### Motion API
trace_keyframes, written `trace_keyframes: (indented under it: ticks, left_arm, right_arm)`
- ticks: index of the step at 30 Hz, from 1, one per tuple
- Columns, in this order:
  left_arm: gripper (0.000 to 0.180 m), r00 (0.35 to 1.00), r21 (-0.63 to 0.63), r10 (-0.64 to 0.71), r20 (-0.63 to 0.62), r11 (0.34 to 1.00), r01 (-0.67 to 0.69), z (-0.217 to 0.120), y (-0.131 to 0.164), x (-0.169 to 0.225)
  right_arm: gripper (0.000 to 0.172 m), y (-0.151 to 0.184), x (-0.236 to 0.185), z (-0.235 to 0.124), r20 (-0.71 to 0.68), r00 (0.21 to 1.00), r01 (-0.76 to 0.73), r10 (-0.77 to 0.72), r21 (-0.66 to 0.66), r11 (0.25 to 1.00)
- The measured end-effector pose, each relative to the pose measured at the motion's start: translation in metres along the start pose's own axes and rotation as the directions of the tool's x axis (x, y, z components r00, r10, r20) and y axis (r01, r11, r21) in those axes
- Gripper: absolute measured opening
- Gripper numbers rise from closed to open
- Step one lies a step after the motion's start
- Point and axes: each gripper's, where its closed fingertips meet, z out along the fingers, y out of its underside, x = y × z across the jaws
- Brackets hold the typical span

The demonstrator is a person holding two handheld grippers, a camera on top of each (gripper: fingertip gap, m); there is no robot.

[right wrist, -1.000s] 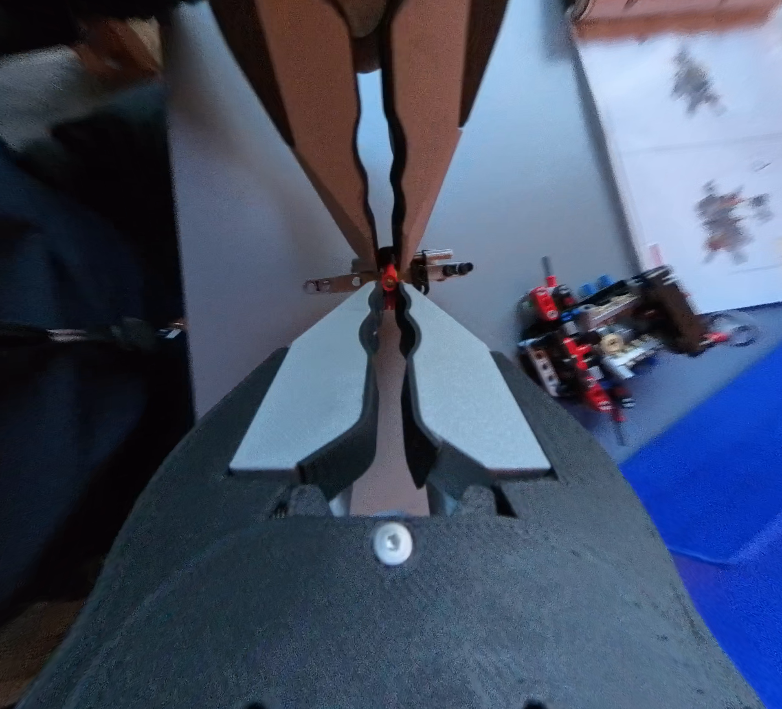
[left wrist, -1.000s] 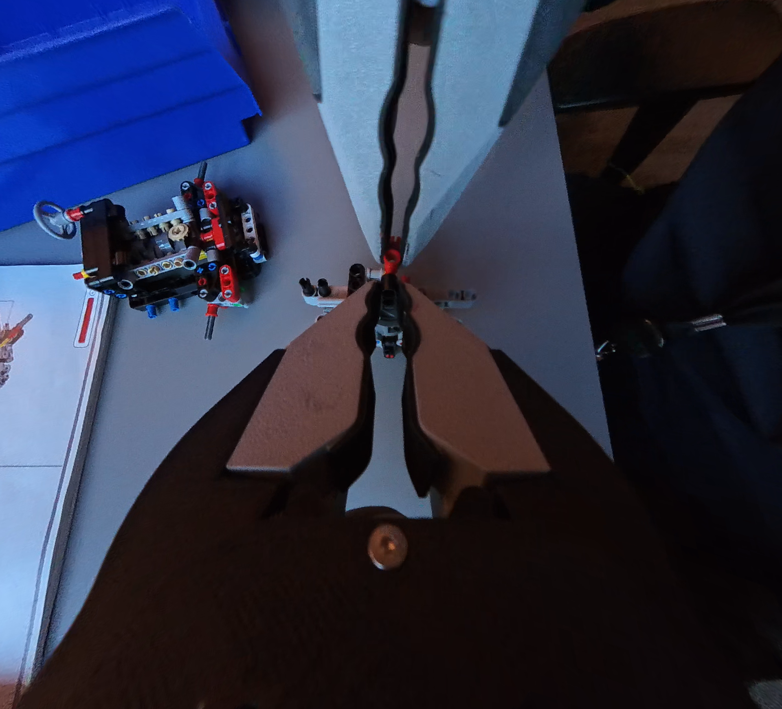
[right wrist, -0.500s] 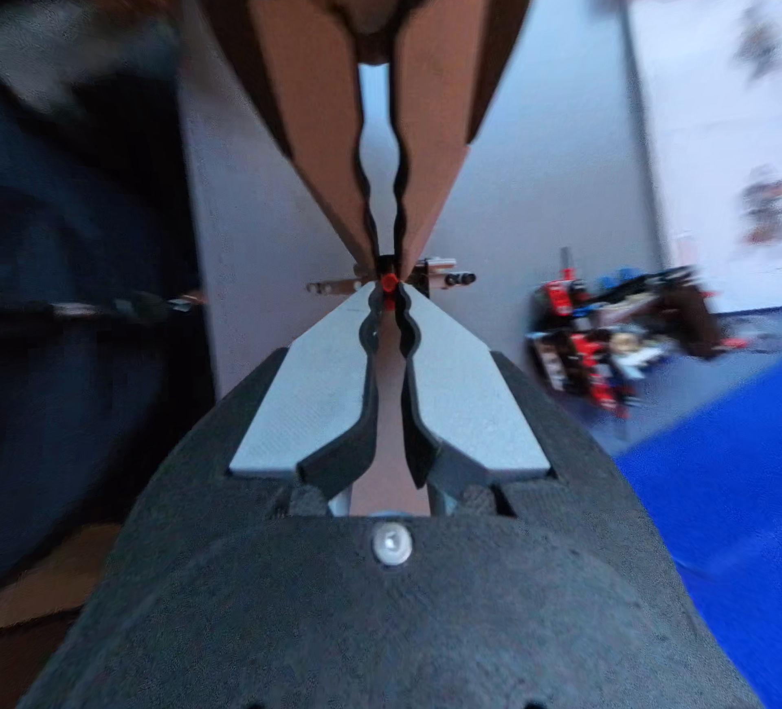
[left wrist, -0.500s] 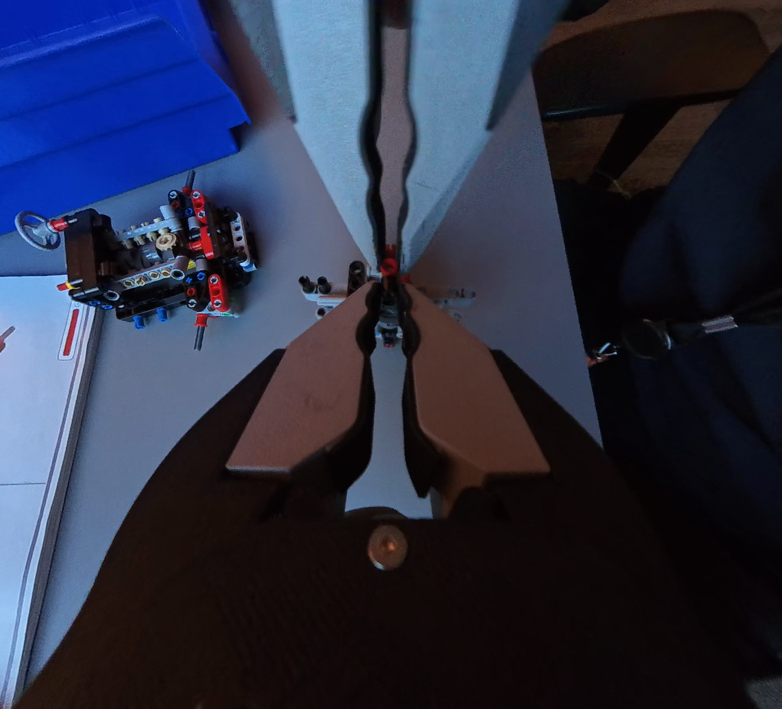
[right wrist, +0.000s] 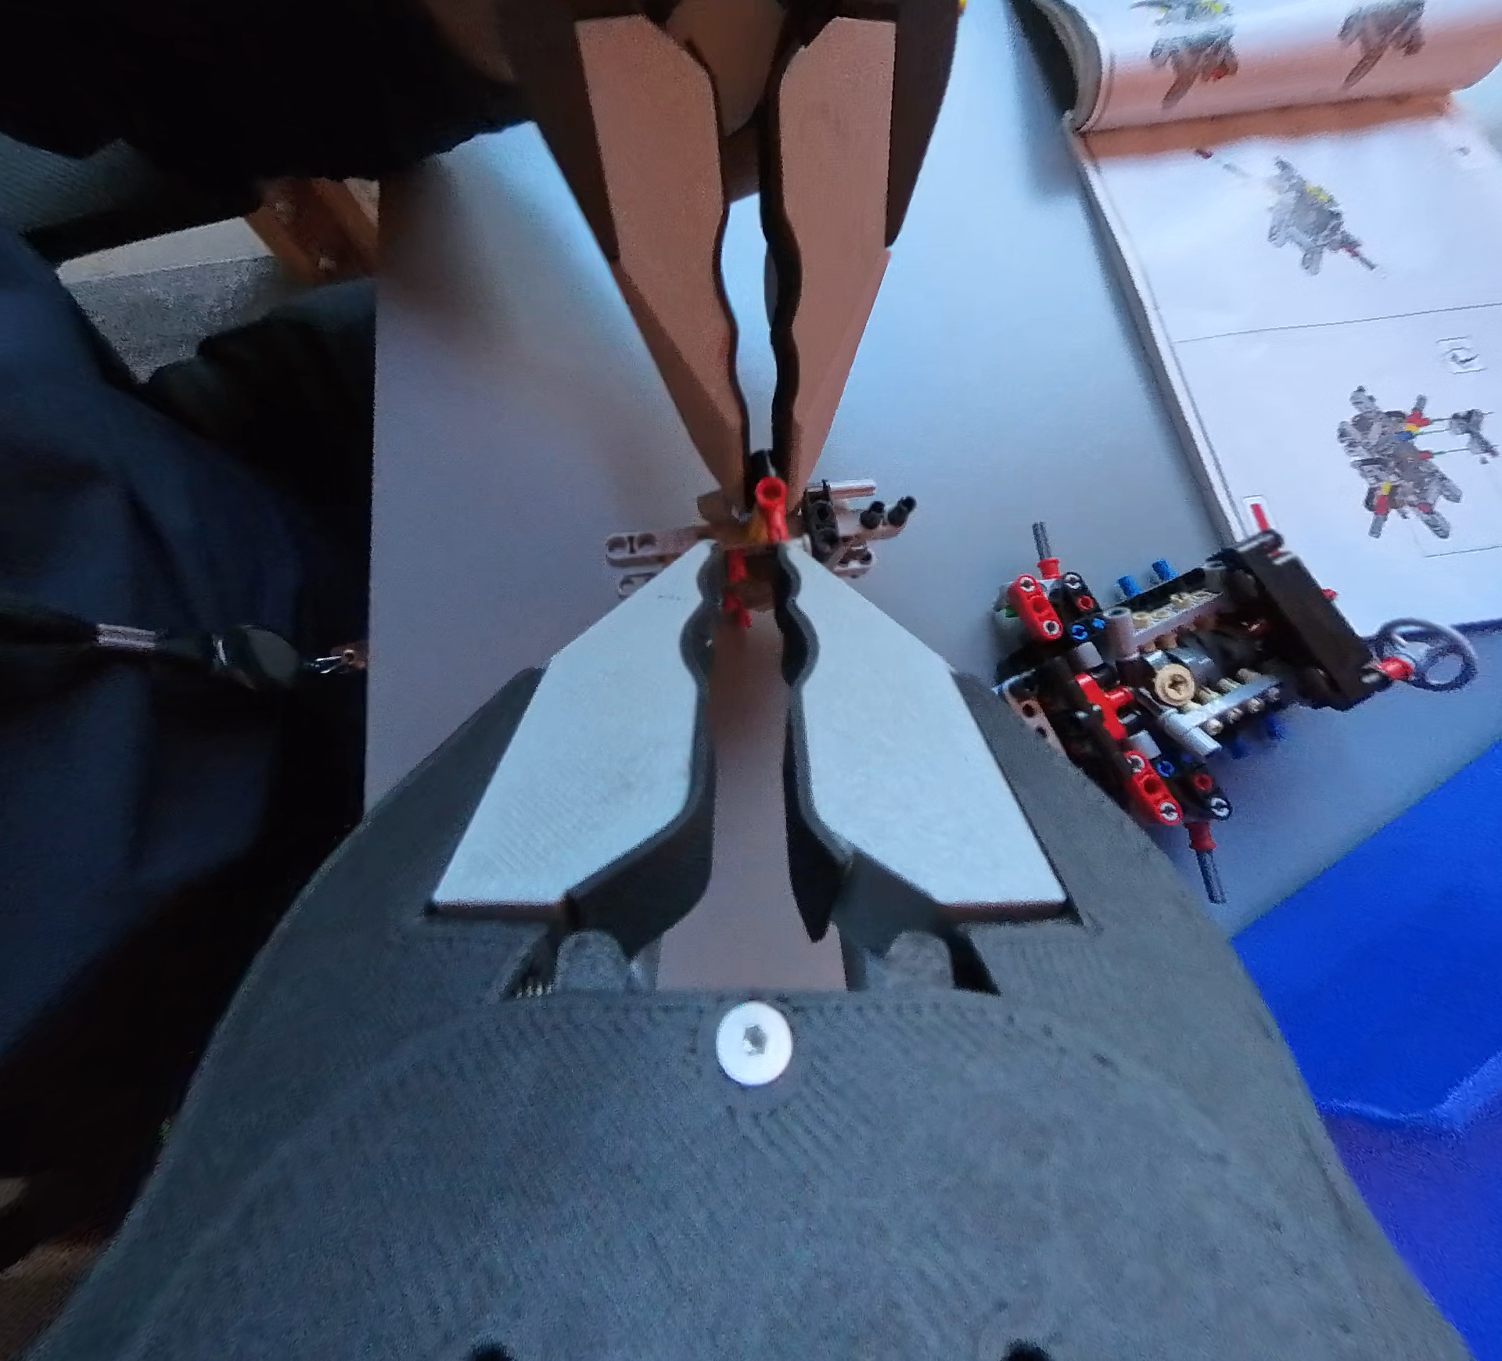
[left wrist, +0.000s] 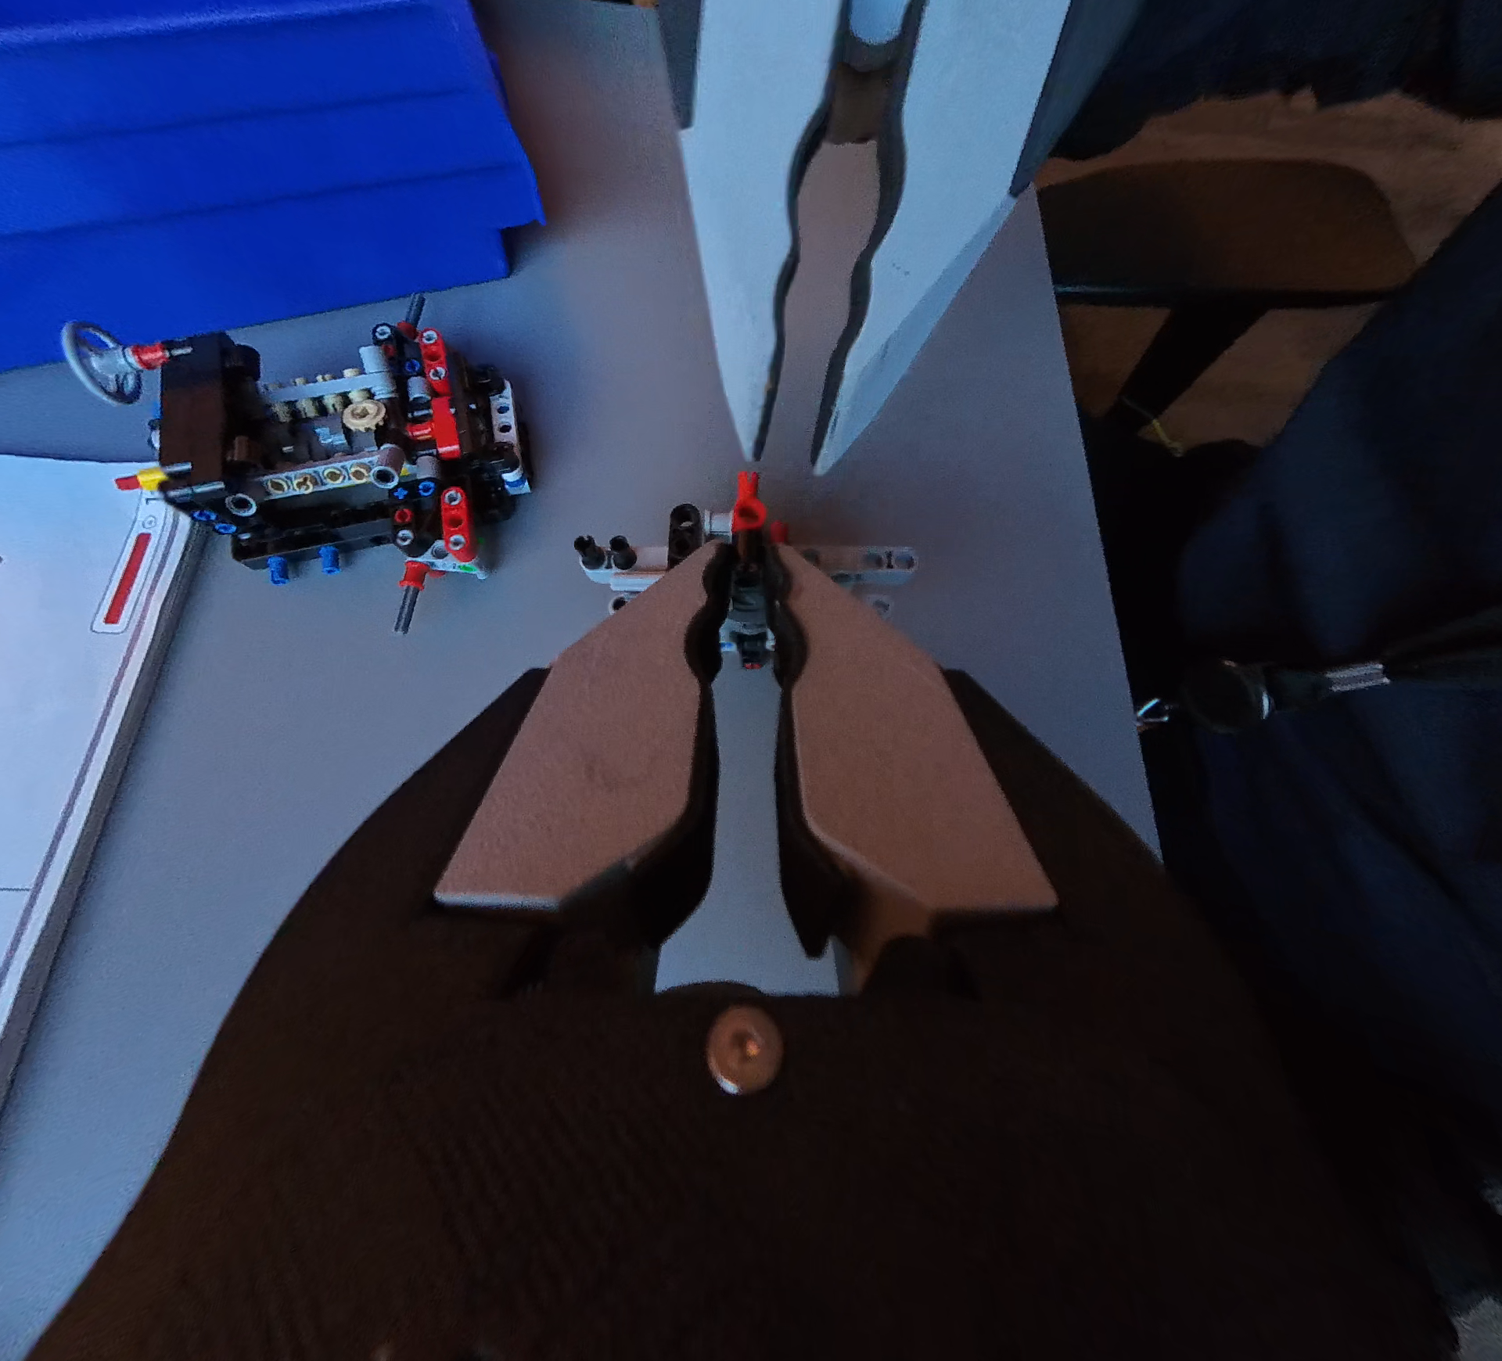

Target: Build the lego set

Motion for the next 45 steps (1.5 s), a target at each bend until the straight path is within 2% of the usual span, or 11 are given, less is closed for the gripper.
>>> trace_keyframes:
  ticks: [7,17,20,26,31,32,33,35,40,42,45]
  left_arm:
    - [0.005,0.994,0.057,-0.059,-0.087,0.996,0.064,-0.002,0.001,-0.002]
    - [0.005,0.989,0.068,-0.073,-0.128,0.994,0.082,0.001,0.0,0.002]
    - [0.005,0.978,0.073,-0.126,-0.164,0.988,0.139,0.0,0.001,0.001]
    - [0.005,0.98,0.064,-0.122,-0.157,0.989,0.133,-0.001,0.003,0.001]
    - [0.005,0.972,0.072,-0.135,-0.191,0.986,0.15,-0.002,0.002,0.004]
    - [0.005,0.974,0.06,-0.134,-0.184,0.987,0.147,-0.004,0.004,0.003]
    - [0.005,0.977,0.041,-0.134,-0.165,0.989,0.143,-0.009,0.006,0.0]
    - [0.005,0.986,-0.025,-0.127,-0.109,0.992,0.125,-0.027,0.012,-0.008]
    - [0.005,0.999,-0.413,-0.038,0.025,0.91,0.045,-0.077,0.024,-0.013]
    - [0.005,0.998,-0.519,-0.063,0.015,0.853,0.062,-0.07,0.028,-0.008]
    - [0.006,0.992,-0.633,-0.126,-0.006,0.769,0.094,-0.031,0.051,0.0]
  right_arm:
    - [0.014,-0.002,0.01,0.002,-0.022,1.0,0.011,-0.009,0.134,0.991]
    - [0.006,-0.008,0.007,0.012,0.12,0.993,0.006,-0.021,0.126,0.992]
    - [0.003,-0.009,0.007,0.015,0.158,0.987,-0.046,0.024,0.135,0.99]
    - [0.003,-0.009,0.006,0.017,0.36,0.882,-0.366,0.303,0.12,0.923]
    - [0.005,-0.01,0.004,0.015,0.327,0.916,-0.292,0.231,0.15,0.945]
    - [0.021,-0.012,0.007,0.013,0.292,0.931,-0.277,0.22,0.171,0.946]
    - [0.03,-0.016,0.012,0.008,0.26,0.942,-0.268,0.211,0.206,0.941]
    - [0.031,-0.026,0.015,-0.01,0.236,0.955,-0.249,0.18,0.311,0.917]
    - [0.019,-0.017,0.005,-0.03,0.231,0.965,-0.219,0.127,0.434,0.874]
    - [0.013,-0.004,0.004,-0.022,0.187,0.977,-0.176,0.103,0.435,0.883]
    - [0.008,0.016,0.016,-0.007,0.009,0.998,-0.061,0.063,0.383,0.922]
